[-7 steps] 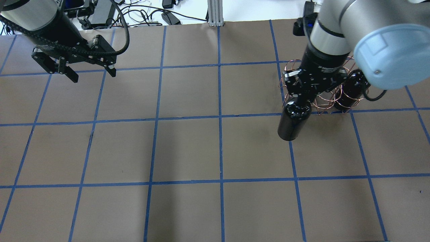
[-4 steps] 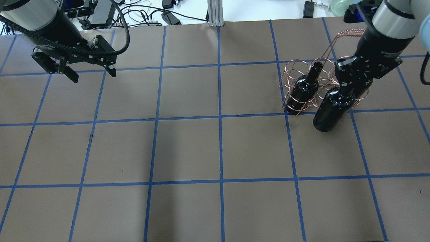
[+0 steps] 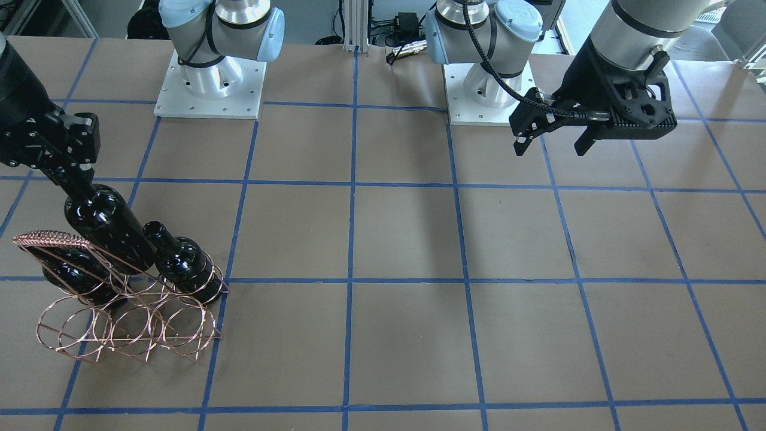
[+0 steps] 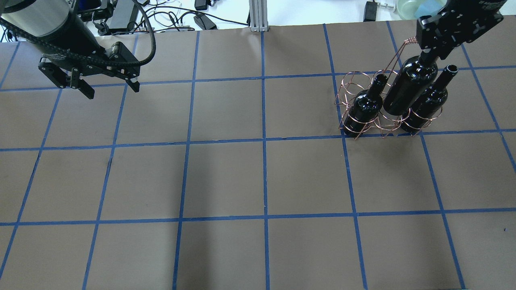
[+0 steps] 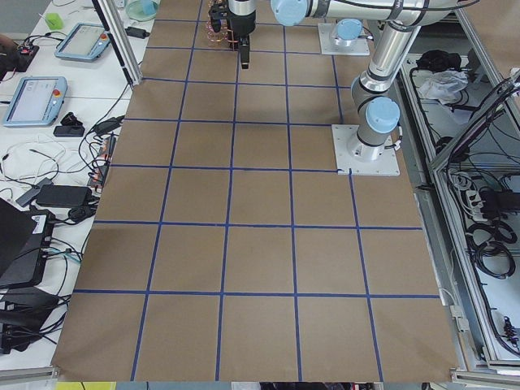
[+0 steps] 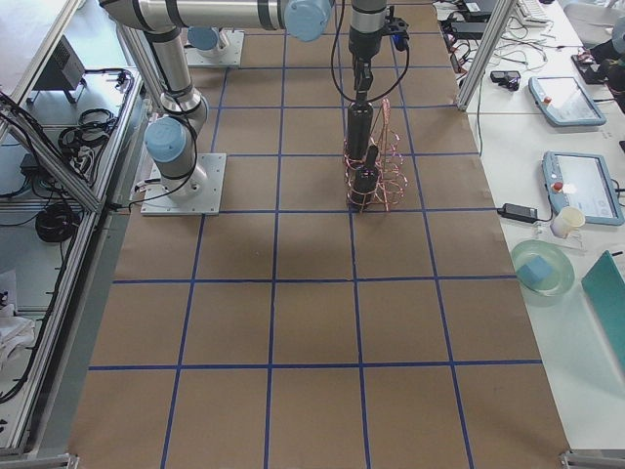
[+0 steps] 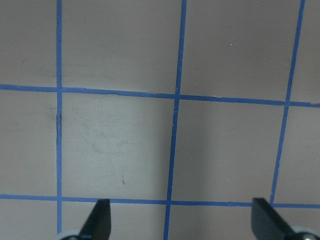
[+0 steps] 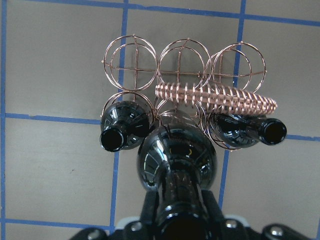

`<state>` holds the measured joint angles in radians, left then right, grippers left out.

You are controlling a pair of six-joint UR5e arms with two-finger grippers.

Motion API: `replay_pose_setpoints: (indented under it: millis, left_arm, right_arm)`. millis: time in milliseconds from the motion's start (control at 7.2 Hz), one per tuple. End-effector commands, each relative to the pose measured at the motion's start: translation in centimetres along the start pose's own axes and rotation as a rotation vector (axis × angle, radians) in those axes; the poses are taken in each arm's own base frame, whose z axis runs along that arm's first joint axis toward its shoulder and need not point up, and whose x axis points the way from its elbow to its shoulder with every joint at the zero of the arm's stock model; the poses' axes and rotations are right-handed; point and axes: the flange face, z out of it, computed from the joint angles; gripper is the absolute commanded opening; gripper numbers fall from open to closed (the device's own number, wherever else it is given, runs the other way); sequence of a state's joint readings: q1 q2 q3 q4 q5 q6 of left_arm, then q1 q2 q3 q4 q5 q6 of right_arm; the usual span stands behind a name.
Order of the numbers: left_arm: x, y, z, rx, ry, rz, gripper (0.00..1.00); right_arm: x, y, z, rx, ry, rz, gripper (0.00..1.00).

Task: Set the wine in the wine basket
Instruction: 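Lower the bottle into the empty rack slot and release it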

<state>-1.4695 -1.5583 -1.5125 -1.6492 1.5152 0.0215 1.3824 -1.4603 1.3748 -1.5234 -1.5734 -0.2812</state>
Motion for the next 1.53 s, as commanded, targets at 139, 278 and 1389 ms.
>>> replay_pose_setpoints:
  millis: [139, 278, 1389]
  left_arm:
    - [0.1, 0.0, -0.1, 0.002, 0.006, 0.0, 1.0]
    - [0.1, 0.1, 0.0, 0.0, 0.006, 0.0, 1.0]
    - [0.0, 0.1, 0.2, -0.005, 0.006, 0.0, 1.0]
  right_arm:
    - [0.8, -2.5, 2.1, 0.006, -0.007, -0.012, 0.0]
    - [0.9, -2.4, 2.5, -0.009, -0.007, -0.012, 0.0]
    - [0.9, -1.7, 6.7, -0.067, -0.029, -0.097, 0.0]
